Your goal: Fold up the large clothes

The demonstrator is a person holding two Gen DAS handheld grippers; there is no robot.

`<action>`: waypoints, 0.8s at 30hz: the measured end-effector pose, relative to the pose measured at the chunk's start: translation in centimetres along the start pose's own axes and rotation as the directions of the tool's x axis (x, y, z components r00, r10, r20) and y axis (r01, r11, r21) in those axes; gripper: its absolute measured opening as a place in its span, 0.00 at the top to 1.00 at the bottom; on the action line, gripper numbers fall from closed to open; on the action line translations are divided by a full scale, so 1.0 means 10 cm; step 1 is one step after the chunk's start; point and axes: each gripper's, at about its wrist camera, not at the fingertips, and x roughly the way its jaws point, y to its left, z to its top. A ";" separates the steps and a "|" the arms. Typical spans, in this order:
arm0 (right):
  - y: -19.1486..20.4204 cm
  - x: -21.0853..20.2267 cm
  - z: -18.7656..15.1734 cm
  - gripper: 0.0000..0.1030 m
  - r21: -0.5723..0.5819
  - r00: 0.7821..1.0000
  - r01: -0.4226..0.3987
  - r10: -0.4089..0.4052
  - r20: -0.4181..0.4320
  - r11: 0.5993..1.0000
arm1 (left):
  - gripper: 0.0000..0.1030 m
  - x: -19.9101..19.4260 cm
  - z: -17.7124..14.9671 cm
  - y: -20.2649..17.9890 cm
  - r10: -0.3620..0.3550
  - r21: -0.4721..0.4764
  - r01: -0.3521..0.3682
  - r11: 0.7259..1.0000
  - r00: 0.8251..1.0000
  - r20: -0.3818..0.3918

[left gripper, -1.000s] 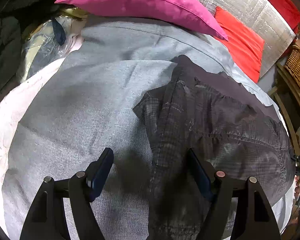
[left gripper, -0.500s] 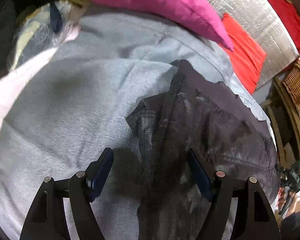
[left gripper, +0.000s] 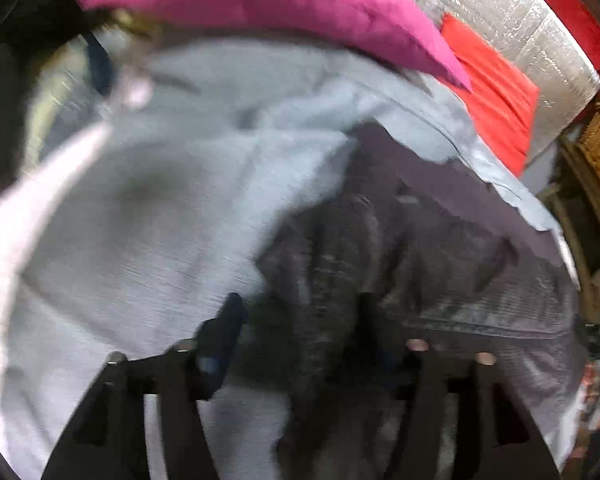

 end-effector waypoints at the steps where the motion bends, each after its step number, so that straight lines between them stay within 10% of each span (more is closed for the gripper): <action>1: -0.02 -0.06 -0.01 0.35 0.013 1.000 -0.007 0.007 0.021 1.000 | 0.39 -0.07 0.01 0.00 0.012 0.015 -0.013 1.000 1.000 0.024; 5: 0.11 -0.42 0.02 0.35 -0.072 0.987 0.076 -0.065 0.144 0.995 | 0.38 -0.32 -0.02 -0.10 0.032 0.076 -0.039 0.996 0.995 0.099; 11: 0.44 -0.30 0.15 0.36 -0.204 0.992 0.109 -0.092 0.091 0.973 | 0.38 -0.33 -0.20 -0.67 -0.008 0.283 -0.027 0.959 0.993 0.121; 13: 0.52 -0.12 0.17 0.56 -0.243 0.991 0.135 -0.125 0.057 0.961 | 0.38 -0.20 -0.25 -0.73 0.025 0.309 -0.052 0.950 0.996 0.089; 14: 0.55 -0.04 0.16 0.77 -0.258 0.990 0.143 -0.138 0.038 0.955 | 0.42 -0.10 -0.26 -0.73 0.054 0.307 -0.071 0.949 0.996 0.064; 15: 0.55 0.03 0.16 0.80 -0.262 0.987 0.157 -0.157 0.021 0.952 | 0.58 0.04 -0.25 -0.67 0.081 0.284 -0.084 0.955 0.997 0.022; 20: 0.38 0.12 0.20 0.86 -0.192 0.984 0.179 -0.180 0.015 0.965 | 0.72 0.09 -0.13 -0.41 0.032 0.146 -0.030 0.989 0.999 -0.012; 22: 0.35 0.10 0.21 0.86 -0.161 0.987 0.160 -0.159 0.014 0.974 | 0.73 0.04 -0.10 -0.32 -0.005 0.103 0.007 0.995 1.000 -0.014; 24: 0.34 0.05 0.21 0.83 -0.140 0.992 0.126 -0.124 0.021 0.982 | 0.52 -0.09 -0.12 -0.27 -0.068 0.082 0.068 0.994 0.998 0.001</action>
